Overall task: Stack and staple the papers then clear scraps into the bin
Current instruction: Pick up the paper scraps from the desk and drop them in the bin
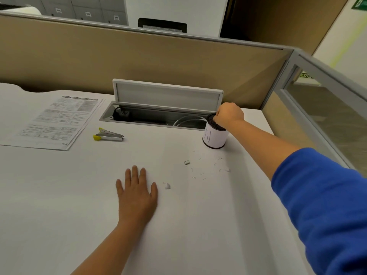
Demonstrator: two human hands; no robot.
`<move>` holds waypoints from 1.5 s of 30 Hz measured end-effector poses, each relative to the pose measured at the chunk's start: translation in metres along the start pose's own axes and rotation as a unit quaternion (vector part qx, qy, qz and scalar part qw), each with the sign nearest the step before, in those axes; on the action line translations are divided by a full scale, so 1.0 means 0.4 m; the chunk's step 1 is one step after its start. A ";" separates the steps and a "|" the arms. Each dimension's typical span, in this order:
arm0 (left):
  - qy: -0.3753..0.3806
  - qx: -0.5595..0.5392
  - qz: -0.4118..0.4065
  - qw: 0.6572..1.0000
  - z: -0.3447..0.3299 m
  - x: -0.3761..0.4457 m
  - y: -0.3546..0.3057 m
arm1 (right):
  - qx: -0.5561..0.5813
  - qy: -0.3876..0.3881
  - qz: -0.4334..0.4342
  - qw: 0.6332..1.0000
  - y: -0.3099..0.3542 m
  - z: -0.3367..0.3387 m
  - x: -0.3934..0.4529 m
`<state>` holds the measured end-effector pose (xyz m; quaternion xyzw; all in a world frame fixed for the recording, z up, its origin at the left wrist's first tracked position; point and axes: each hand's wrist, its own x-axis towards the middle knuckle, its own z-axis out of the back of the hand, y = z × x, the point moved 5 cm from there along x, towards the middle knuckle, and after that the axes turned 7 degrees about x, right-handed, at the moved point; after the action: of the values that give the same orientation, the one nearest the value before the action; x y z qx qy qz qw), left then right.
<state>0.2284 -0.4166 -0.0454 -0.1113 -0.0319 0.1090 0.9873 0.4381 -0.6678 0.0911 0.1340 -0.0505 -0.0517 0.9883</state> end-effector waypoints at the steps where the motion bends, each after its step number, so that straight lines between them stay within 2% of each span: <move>1: 0.001 -0.001 0.000 1.000 0.001 0.000 -0.001 | 0.006 -0.008 0.000 1.000 -0.001 0.004 0.001; 7: 0.001 -0.002 0.003 1.000 0.007 -0.004 -0.003 | 0.092 -0.026 0.005 0.995 -0.009 0.023 -0.008; 10: 0.005 -0.006 0.001 1.000 0.006 -0.003 -0.004 | 0.187 -0.030 -0.016 0.982 -0.014 0.035 -0.028; 12: 0.007 -0.014 -0.002 1.000 0.005 0.000 -0.001 | 0.326 -0.035 -0.045 0.944 -0.017 0.040 -0.059; 14: 0.006 -0.048 0.001 0.999 0.009 0.003 0.008 | 0.469 -0.015 -0.081 0.879 -0.015 0.031 -0.114; 15: 0.005 -0.066 0.004 0.998 0.010 0.004 0.013 | 0.507 -0.002 -0.099 0.857 -0.017 0.021 -0.142; 17: 0.001 -0.081 0.003 0.997 0.015 0.004 0.016 | 0.518 0.000 -0.139 0.844 -0.036 0.000 -0.167; 21: 0.002 -0.052 -0.003 0.999 0.013 -0.003 0.012 | 0.503 -0.020 -0.207 0.839 -0.066 0.009 -0.152; 24: -0.011 -0.036 -0.007 0.999 0.011 -0.004 0.008 | 0.503 -0.037 -0.224 0.834 -0.072 0.034 -0.130; 26: -0.015 -0.034 -0.006 0.999 0.009 -0.003 0.007 | 0.487 -0.034 -0.227 0.843 -0.070 0.037 -0.118; 29: -0.019 -0.037 -0.007 0.999 0.006 -0.001 0.005 | 0.433 -0.041 -0.187 0.881 -0.058 0.041 -0.103; 33: -0.021 -0.033 -0.007 0.999 0.006 0.004 0.000 | 0.384 -0.062 -0.087 0.917 -0.027 0.052 -0.120; 35: -0.017 -0.032 -0.008 0.999 0.010 0.006 -0.003 | 0.347 -0.021 -0.027 0.937 0.012 0.031 -0.161; 38: -0.009 -0.031 -0.008 0.999 0.013 0.005 -0.007 | 0.230 0.114 0.074 0.964 0.085 -0.054 -0.261; 40: -0.009 -0.029 -0.006 1.000 0.014 0.001 -0.001 | 0.149 0.180 0.109 0.966 0.109 -0.127 -0.308; 42: -0.008 -0.027 -0.004 1.000 0.015 -0.001 0.002 | 0.102 0.211 0.115 0.965 0.106 -0.181 -0.320; 45: -0.006 -0.025 -0.006 1.000 0.016 -0.001 -0.002 | 0.031 0.215 0.161 0.963 0.107 -0.218 -0.311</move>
<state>0.2276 -0.4159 -0.0390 -0.1354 -0.0412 0.1033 0.9845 0.3288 -0.5896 0.0085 0.1631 0.1405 0.1396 0.9665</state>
